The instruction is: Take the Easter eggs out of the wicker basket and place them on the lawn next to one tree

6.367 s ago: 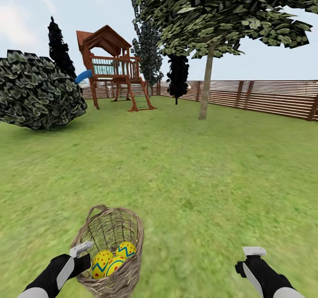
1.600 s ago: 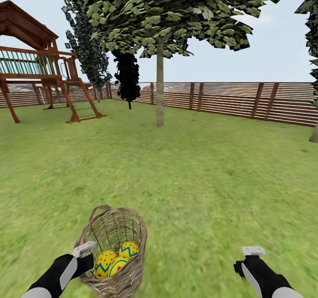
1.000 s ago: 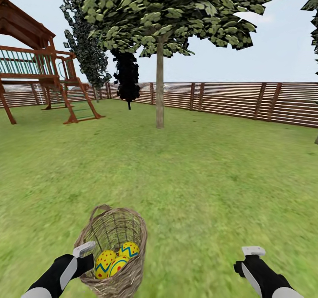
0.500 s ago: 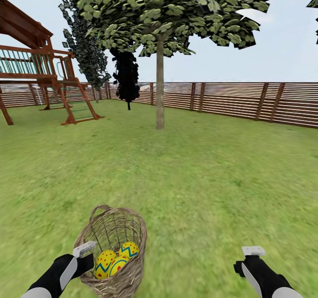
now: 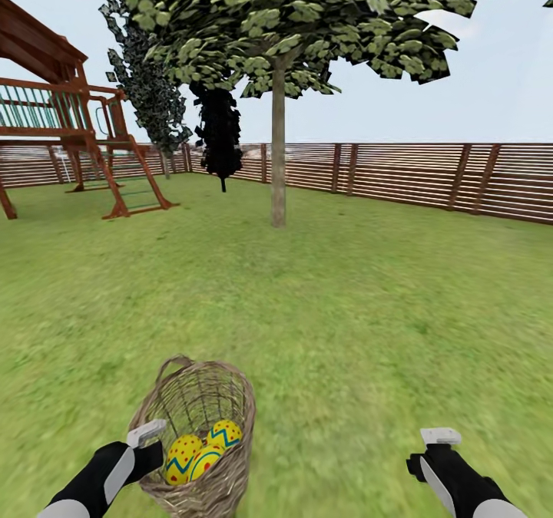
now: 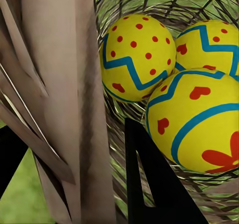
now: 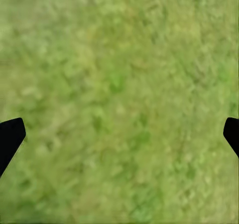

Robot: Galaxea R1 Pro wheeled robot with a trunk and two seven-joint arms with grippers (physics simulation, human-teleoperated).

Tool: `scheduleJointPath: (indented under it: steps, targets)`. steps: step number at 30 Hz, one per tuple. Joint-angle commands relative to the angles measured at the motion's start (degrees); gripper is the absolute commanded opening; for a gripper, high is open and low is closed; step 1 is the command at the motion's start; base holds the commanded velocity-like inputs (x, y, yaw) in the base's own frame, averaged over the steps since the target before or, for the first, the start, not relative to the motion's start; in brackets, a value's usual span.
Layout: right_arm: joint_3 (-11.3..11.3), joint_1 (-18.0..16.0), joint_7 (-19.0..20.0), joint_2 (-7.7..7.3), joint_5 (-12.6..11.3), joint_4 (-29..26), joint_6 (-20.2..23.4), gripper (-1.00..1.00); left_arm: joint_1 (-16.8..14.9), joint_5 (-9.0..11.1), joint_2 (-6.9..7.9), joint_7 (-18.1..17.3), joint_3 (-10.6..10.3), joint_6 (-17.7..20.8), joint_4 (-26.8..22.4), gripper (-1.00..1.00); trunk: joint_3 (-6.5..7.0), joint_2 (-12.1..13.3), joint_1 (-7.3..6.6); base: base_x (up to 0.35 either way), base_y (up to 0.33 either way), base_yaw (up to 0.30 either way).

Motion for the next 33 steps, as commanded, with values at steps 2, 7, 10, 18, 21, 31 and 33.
scheduleJointPath:
  steps: [2, 7, 10, 18, 21, 31, 33]
  targets:
    - [0.5, 0.0, -0.4, -0.05, -0.5, -0.1, 0.3, 1.00, 0.0, 0.9, -0.04, 0.2, 0.2, 0.3, -0.2, -1.00, -0.07, 0.0, 0.04, 0.329, 0.000, 0.000]
    - [0.5, 0.0, -0.4, -0.05, -0.5, -0.1, 0.3, 1.00, 0.0, 0.9, -0.02, 0.2, 0.2, 0.3, -0.2, -1.00, -0.07, 0.0, 0.04, 0.329, 0.000, 0.000]
    - [0.5, 0.0, -0.4, -0.05, -0.5, -0.1, 0.3, 1.00, 0.0, 0.8, -0.05, 0.2, 0.2, 0.3, -0.1, -1.00, -0.07, 0.0, 0.04, 0.329, 0.000, 0.000]
    - [0.5, 0.0, -0.4, -0.05, -0.5, -0.1, 0.3, 1.00, 0.0, 0.8, -0.07, 0.2, 0.2, 0.3, -0.1, -1.00, -0.07, 0.0, 0.04, 0.329, 0.000, 0.000]
    - [0.5, 0.0, -0.4, -0.05, -0.5, -0.1, 0.3, 1.00, 0.0, 0.8, -0.07, 0.2, 0.2, 0.3, -0.1, -1.00, -0.07, 0.0, 0.04, 0.329, 0.000, 0.000]
    - [0.5, 0.0, -0.4, -0.05, -0.5, -0.1, 0.3, 1.00, 0.0, 0.8, -0.05, 0.2, 0.2, 0.3, -0.1, -1.00, -0.07, 0.0, 0.04, 0.329, 0.000, 0.000]
    - [0.5, 0.0, -0.4, -0.05, -0.5, -0.1, 0.3, 1.00, 0.0, 0.8, -0.07, 0.2, 0.2, 0.3, -0.1, -1.00, -0.07, 0.0, 0.04, 0.329, 0.000, 0.000]
